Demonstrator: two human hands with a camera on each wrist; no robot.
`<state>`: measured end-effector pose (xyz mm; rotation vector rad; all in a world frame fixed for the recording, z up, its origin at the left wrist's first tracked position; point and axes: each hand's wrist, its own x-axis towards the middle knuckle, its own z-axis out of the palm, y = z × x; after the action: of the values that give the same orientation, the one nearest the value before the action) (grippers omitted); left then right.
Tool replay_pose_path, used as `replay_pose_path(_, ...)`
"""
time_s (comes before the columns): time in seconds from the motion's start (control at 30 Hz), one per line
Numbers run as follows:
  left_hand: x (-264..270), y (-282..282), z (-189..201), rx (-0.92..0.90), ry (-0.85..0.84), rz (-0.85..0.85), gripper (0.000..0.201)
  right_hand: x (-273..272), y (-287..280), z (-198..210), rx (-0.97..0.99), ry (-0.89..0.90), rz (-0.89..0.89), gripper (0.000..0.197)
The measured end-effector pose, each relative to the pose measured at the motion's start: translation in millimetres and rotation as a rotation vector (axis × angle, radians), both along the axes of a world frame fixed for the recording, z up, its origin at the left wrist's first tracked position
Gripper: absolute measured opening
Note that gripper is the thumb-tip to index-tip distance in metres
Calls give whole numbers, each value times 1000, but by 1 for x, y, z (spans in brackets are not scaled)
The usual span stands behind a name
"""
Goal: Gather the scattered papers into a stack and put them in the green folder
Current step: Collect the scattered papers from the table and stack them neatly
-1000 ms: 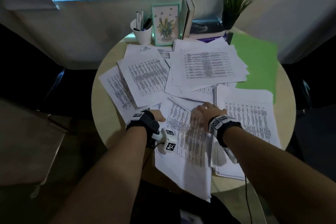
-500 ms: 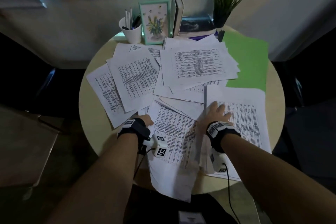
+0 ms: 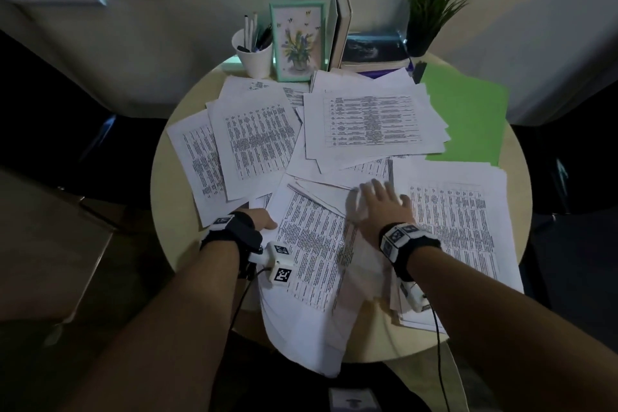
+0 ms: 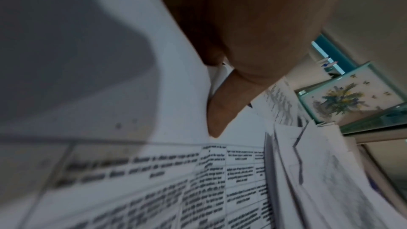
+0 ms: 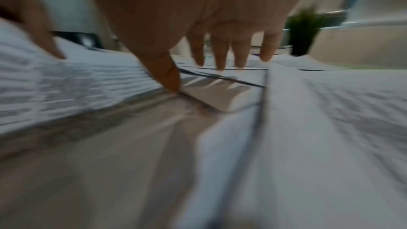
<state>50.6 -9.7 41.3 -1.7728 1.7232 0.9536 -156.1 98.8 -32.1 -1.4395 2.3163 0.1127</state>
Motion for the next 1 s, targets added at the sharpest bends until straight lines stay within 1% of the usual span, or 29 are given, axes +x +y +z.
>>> replay_pose_path(0.03, 3, -3, 0, 47, 41, 51, 45, 7, -4, -5, 0, -50, 103, 49)
replay_pose_path(0.07, 2, -5, 1, 113, 118, 107, 46, 16, -8, -5, 9, -96, 160, 38)
replay_pose_path(0.1, 2, -5, 9, 138, 166, 129, 47, 22, -13, -5, 34, -103, 181, 31)
replay_pose_path(0.13, 4, -7, 14, 130, 223, 192, 48, 25, -19, -4, 50, -106, 165, 28)
replay_pose_path(0.2, 3, -7, 31, 110, 275, 238, 48, 24, -28, 1, 147, -93, 159, 32)
replay_pose_path(0.27, -4, -8, 46, 87, 320, 235, 41, 18, -36, 7, 215, -94, 190, 37)
replay_pose_path(0.3, -9, -9, 52, 64, 327, 221, 40, 16, -39, 14, 221, -122, 200, 34)
replay_pose_path(0.4, -23, -13, 66, 1, 336, 184, 61, 8, -42, 23, 207, -146, 238, 24)
replay_pose_path(0.43, -27, -14, 72, -39, 343, 186, 62, 7, -41, 25, 218, -150, 244, 22)
replay_pose_path(0.47, -31, -13, 79, -78, 341, 175, 62, 6, -40, 26, 229, -162, 237, 22)
replay_pose_path(0.53, -38, -14, 90, -133, 351, 138, 76, 6, -38, 26, 237, -194, 217, 23)
replay_pose_path(0.6, -42, -15, 99, -157, 361, 100, 85, 6, -35, 27, 232, -216, 194, 26)
replay_pose_path(0.67, -43, -15, 104, -151, 381, 105, 79, 6, -32, 29, 233, -225, 182, 28)
replay_pose_path(0.77, -40, -14, 114, -163, 393, 106, 50, 6, -30, 32, 224, -248, 160, 30)
replay_pose_path(0.83, -38, -15, 122, -201, 384, 72, 37, 5, -29, 36, 208, -259, 124, 30)
replay_pose_path(0.87, -38, -15, 127, -218, 389, 53, 36, 5, -29, 40, 214, -266, 103, 32)
replay_pose_path(0.9, -36, -16, 134, -237, 400, 36, 39, 6, -29, 42, 216, -270, 90, 33)
replay_pose_path(1.0, -34, -22, 155, -300, 449, 25, 58, 9, -29, 49, 237, -247, 75, 38)
